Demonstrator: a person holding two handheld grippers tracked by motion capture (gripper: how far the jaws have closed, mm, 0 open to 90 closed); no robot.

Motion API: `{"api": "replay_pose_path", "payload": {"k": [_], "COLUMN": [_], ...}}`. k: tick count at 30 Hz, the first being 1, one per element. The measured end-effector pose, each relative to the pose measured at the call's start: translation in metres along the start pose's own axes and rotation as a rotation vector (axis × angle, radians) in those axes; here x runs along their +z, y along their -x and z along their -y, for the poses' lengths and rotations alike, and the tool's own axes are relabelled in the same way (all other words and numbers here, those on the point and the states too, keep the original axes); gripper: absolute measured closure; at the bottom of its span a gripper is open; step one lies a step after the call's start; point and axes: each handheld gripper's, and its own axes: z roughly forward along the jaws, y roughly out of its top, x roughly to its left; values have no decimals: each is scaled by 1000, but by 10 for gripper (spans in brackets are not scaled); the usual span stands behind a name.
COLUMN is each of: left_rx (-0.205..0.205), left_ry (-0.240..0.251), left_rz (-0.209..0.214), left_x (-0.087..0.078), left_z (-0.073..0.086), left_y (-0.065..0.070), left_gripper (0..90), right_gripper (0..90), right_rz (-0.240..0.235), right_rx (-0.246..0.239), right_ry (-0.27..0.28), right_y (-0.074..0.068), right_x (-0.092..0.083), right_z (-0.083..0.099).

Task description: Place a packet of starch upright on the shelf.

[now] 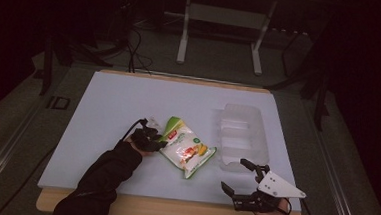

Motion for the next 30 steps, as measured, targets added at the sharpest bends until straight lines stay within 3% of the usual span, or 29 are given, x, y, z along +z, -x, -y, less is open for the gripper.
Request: {"api": "replay_pose_path", "payload": {"k": [5,9,14,21,30], "left_rx": [11,-53,-80,-35,35], "left_ry": [5,37,87,147,170], "left_rz": [-36,12,68,78,106], "left_x": [1,-2,-16,-40,-61], "left_z": [-2,-1,-5,-20,-41], "left_y": [8,1,-4,6,24], "left_gripper": [841,873,881,885,887], "right_gripper": [95,98,113,135,131], "right_rz": [-1,-1,14,38,60], "right_rx": [-9,-7,-4,-7,17], "right_ry": [3,8,18,36,37], "right_y": [-1,1,3,5,8], "right_x": [0,0,-2,-7,-8], "right_z": [-1,-1,-1,-3,-3]}}
